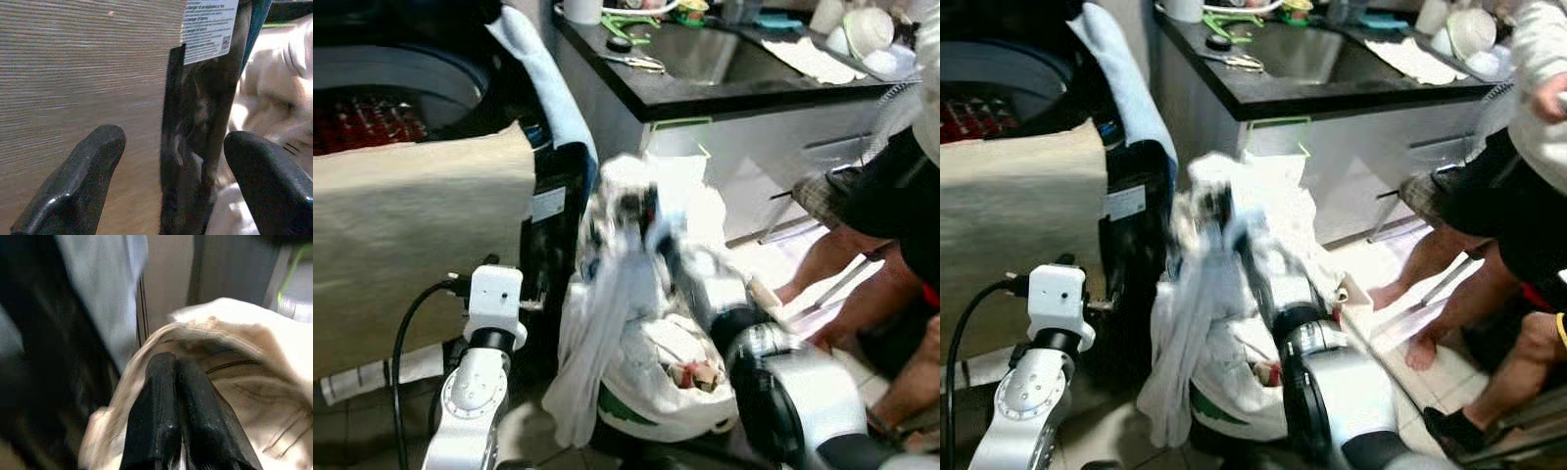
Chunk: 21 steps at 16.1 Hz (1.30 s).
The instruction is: Clothes washing
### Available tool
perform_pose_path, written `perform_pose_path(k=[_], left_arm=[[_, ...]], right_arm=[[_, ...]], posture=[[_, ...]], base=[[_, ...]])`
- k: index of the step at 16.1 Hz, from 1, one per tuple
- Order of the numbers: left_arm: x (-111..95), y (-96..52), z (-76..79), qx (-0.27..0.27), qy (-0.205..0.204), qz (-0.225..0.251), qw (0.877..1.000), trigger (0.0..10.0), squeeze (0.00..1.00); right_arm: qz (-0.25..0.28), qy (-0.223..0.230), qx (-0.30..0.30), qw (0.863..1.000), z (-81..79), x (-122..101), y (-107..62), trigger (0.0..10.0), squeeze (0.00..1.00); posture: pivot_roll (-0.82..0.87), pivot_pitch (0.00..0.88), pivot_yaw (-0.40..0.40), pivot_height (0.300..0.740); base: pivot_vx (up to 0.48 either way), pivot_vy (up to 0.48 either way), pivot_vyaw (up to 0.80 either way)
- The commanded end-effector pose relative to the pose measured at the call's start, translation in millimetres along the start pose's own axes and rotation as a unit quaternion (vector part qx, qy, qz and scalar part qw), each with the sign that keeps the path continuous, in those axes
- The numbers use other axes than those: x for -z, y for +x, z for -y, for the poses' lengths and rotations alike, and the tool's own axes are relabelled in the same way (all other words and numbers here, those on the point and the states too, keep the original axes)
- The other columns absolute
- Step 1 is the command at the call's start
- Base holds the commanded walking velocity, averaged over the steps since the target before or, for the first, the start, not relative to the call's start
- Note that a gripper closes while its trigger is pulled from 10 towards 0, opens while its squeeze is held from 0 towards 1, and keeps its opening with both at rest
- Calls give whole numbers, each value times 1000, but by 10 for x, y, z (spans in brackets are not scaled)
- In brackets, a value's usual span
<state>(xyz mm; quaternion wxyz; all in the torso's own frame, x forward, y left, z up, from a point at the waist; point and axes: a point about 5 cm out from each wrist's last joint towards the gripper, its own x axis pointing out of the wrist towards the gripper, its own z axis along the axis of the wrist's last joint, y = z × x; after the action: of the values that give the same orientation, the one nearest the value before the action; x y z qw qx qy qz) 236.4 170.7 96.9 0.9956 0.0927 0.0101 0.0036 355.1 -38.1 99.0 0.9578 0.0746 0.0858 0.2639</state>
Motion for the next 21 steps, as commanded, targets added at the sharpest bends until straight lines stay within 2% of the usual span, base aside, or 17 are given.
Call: perform_pose_path(k=[1,3,4,5,6,7,8,10,11,13,15,16,19,21], left_arm=[[7,-6,36,4,-4,1,1000,10000,0],[16,3,45,8,-4,0,1000,10000,0],[-2,44,72,16,-4,6,1000,10000,0],[-12,65,83,18,-5,9,1000,10000,0],[-13,72,90,18,-5,10,1000,10000,0],[-15,82,100,19,-6,11,1000,10000,0],[-15,92,114,19,-8,13,1000,10000,0],[-15,106,126,18,-10,14,1000,10000,0],[-16,115,128,17,-10,15,1000,10000,0],[-24,144,126,13,-12,19,1000,10000,0],[-31,178,126,10,-13,22,1000,10000,0],[-40,199,126,9,-13,25,1000,10000,0],[-66,253,139,10,-10,30,999,10000,0],[-78,300,143,9,-6,33,999,10000,0]], right_arm=[[12,6,-24,1000,-173,22,21,0,0],[41,14,-52,998,-323,-56,39,0,0],[85,15,-102,991,-519,-321,65,0,0],[108,15,-132,985,-630,-475,49,0,0],[115,15,-142,983,-665,-534,38,0,0],[134,18,-158,978,-728,-688,21,0,0],[161,21,-183,970,-832,-954,17,0,0],[182,23,-216,959,-946,-1228,-2,0,0],[189,26,-226,955,-974,-1341,-9,0,0],[216,37,-252,943,-1024,-1751,-37,0,0],[260,34,-278,924,-1083,-2283,-98,0,0],[278,27,-281,918,-1098,-2478,-123,0,0],[304,-2,-261,916,-1062,-2806,-122,0,0],[342,-54,-210,914,-935,-3276,-190,0,0]], posture=[[230,0,-168,727],[217,0,-156,727],[206,0,-152,727],[204,0,-152,727],[202,0,-154,727],[201,0,-155,727],[199,0,-157,727],[198,0,-163,727],[198,0,-164,727],[193,0,-168,727],[188,0,-172,727],[188,0,-173,727],[184,0,-169,727],[175,0,-168,727]], base=[[0,0,0],[0,0,0],[0,0,0],[0,0,0],[0,0,0],[0,0,0],[0,0,0],[0,0,0],[0,0,0],[0,0,0],[0,0,0],[0,0,0],[0,0,0],[0,0,0]])
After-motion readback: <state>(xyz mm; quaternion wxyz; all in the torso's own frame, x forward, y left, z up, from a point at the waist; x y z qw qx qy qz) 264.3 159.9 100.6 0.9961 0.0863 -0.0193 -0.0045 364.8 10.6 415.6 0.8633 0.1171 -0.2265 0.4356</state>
